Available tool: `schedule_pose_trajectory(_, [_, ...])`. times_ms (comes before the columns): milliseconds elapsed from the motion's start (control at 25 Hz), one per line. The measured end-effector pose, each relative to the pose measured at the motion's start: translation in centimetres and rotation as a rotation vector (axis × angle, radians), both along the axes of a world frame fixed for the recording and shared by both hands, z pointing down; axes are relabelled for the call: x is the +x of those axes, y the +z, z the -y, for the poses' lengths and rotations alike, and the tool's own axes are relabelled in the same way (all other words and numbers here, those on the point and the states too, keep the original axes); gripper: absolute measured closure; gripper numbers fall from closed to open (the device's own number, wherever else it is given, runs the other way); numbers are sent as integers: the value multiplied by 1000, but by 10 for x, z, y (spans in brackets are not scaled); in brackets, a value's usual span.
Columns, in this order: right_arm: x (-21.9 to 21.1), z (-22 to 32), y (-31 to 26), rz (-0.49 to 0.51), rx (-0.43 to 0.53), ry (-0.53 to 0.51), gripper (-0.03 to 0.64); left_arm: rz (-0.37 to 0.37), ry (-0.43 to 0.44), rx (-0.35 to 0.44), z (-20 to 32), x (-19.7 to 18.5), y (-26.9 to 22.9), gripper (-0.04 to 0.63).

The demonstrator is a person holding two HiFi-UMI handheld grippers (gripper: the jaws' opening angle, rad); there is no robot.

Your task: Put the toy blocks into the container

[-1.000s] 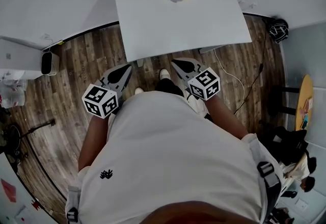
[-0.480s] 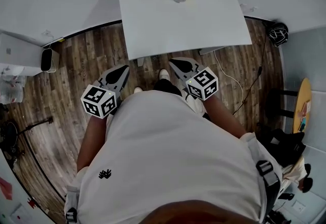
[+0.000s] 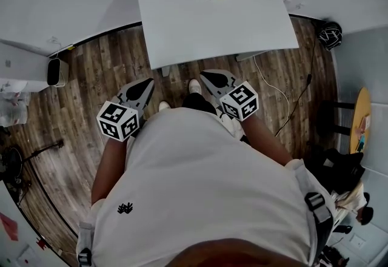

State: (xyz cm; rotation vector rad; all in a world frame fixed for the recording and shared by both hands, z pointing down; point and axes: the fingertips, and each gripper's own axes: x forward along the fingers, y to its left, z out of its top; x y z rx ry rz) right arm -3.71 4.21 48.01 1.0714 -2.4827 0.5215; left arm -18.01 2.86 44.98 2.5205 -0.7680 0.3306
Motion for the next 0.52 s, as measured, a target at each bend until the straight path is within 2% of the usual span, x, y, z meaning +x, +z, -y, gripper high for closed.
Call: schedule_pose_trajectory(520, [18,-3,-3,-15,-29,14,612,12,53,-18,1,25,7,589])
